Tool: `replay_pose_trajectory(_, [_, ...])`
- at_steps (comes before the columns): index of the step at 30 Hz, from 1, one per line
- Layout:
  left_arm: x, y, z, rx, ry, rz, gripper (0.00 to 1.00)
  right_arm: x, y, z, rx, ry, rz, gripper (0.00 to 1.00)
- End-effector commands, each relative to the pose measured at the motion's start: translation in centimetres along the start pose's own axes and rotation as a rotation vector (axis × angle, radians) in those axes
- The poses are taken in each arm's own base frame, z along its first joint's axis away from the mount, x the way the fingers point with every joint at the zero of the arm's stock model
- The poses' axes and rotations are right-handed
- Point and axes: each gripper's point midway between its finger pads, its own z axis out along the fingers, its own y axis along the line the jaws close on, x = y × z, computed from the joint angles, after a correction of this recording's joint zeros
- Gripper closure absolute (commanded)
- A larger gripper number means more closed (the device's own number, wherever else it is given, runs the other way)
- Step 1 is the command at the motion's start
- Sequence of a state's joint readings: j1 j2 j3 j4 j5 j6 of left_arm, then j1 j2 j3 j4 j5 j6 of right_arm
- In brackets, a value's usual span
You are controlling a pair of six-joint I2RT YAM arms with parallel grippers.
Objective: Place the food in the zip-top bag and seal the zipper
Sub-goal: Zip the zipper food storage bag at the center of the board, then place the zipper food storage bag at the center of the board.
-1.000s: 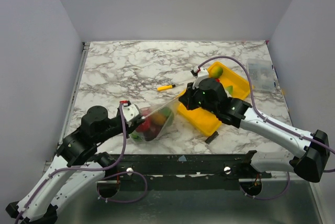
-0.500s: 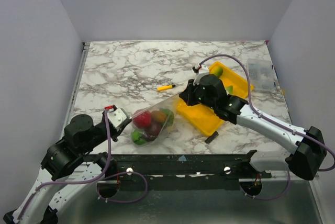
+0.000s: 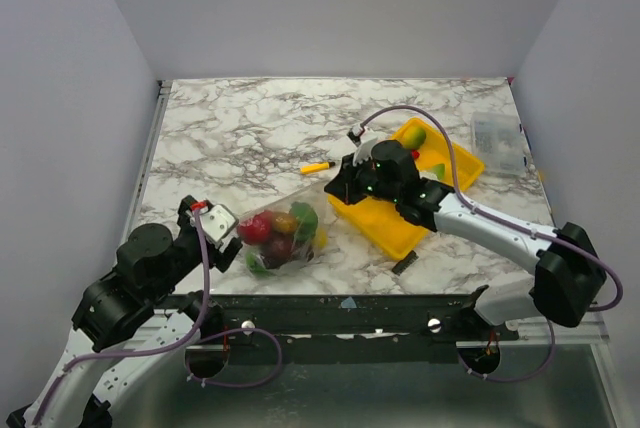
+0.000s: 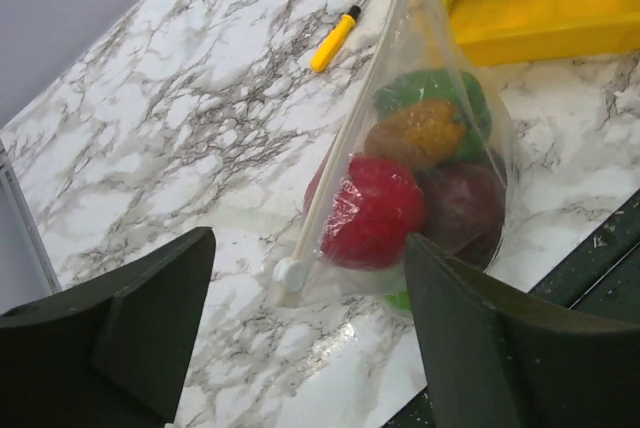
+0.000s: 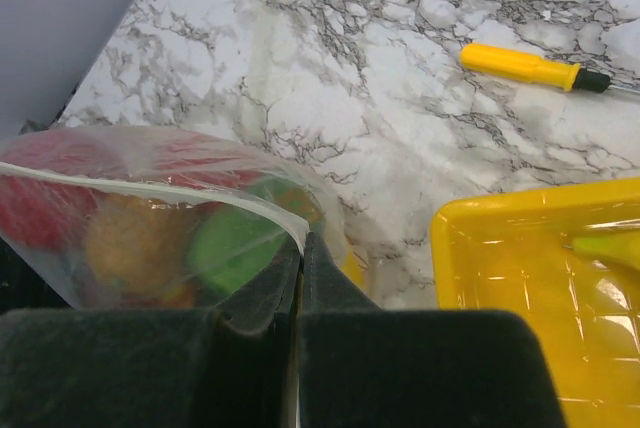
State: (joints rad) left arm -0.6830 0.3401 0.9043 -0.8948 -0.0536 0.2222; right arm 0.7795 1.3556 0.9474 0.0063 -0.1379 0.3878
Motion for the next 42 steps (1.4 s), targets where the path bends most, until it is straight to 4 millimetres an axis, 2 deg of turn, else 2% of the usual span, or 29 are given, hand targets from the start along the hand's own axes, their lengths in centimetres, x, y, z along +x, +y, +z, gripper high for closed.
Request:
replay_pose_trajectory(1, [-3.1, 2.7, -1.7, -0.134, -0.114, -0.021, 0.14, -1.5, 1.8, 2.5, -0.088, -0.027, 0.017, 1.00])
replay_pose_trajectory(4, [-5.7, 4.0, -3.4, -0.194, -0.223, -0.057, 0.06, -2.1, 0.7, 5.0, -0.024, -0.032, 0.068, 1.00])
replay_pose_trajectory(8, [-8.7, 4.8, -5.4, -0.222, -0.372, -0.121, 0.04, -2.8, -1.1, 8.5, 0.094, -0.021, 0.166, 1.00])
replay_pose_trajectory(11, [-10.0, 4.5, -6.4, -0.200, -0.443, -0.155, 0.04, -2.4, -1.3, 10.7, 0.107, 0.015, 0.215, 1.00])
replay_pose_trajectory(14, [-10.4, 4.1, -6.5, -0.177, -0.470, -0.159, 0.04, -1.3, -1.2, 12.2, 0.099, 0.080, 0.235, 0.99])
replay_pose_trajectory(15, [-10.4, 4.1, -6.5, -0.175, -0.473, -0.160, 0.04, -0.9, -1.1, 12.4, 0.092, 0.097, 0.237, 0.97])
replay_pose_trajectory(17, [-10.3, 4.0, -6.3, -0.174, -0.477, -0.159, 0.04, -0.3, -0.9, 12.5, 0.079, 0.124, 0.229, 0.86])
replay_pose_trajectory(19, [-10.5, 3.9, -6.3, -0.170, -0.484, -0.154, 0.04, -0.1, -1.2, 12.0, 0.091, 0.138, 0.211, 0.70])
replay_pose_trajectory(22, [-10.9, 4.0, -6.3, -0.172, -0.502, -0.144, 0.03, -1.1, -1.5, 10.0, 0.130, 0.115, 0.166, 0.51])
replay_pose_trajectory(27, [-12.3, 4.4, -6.6, -0.183, -0.551, -0.146, 0.02, -4.4, -2.0, 4.4, 0.207, 0.026, 0.057, 0.27])
replay_pose_trajectory(31, [-13.4, 4.9, -7.0, -0.199, -0.602, -0.161, 0.01, -6.2, -1.4, -1.2, 0.215, -0.030, -0.042, 0.19])
replay_pose_trajectory(35, [-14.1, 5.2, -7.3, -0.217, -0.640, -0.160, 0.01, -8.9, -1.1, -8.1, 0.251, -0.182, -0.086, 0.09])
replay_pose_trajectory(38, [-14.5, 5.8, -7.7, -0.247, -0.655, -0.164, 0.01, -11.0, 0.2, -13.5, 0.216, -0.312, -0.112, 0.00])
replay_pose_trajectory(42, [-15.5, 6.9, -9.2, -0.297, -0.716, -0.186, 0.01, -12.6, 0.5, -19.5, 0.233, -0.451, -0.119, 0.00])
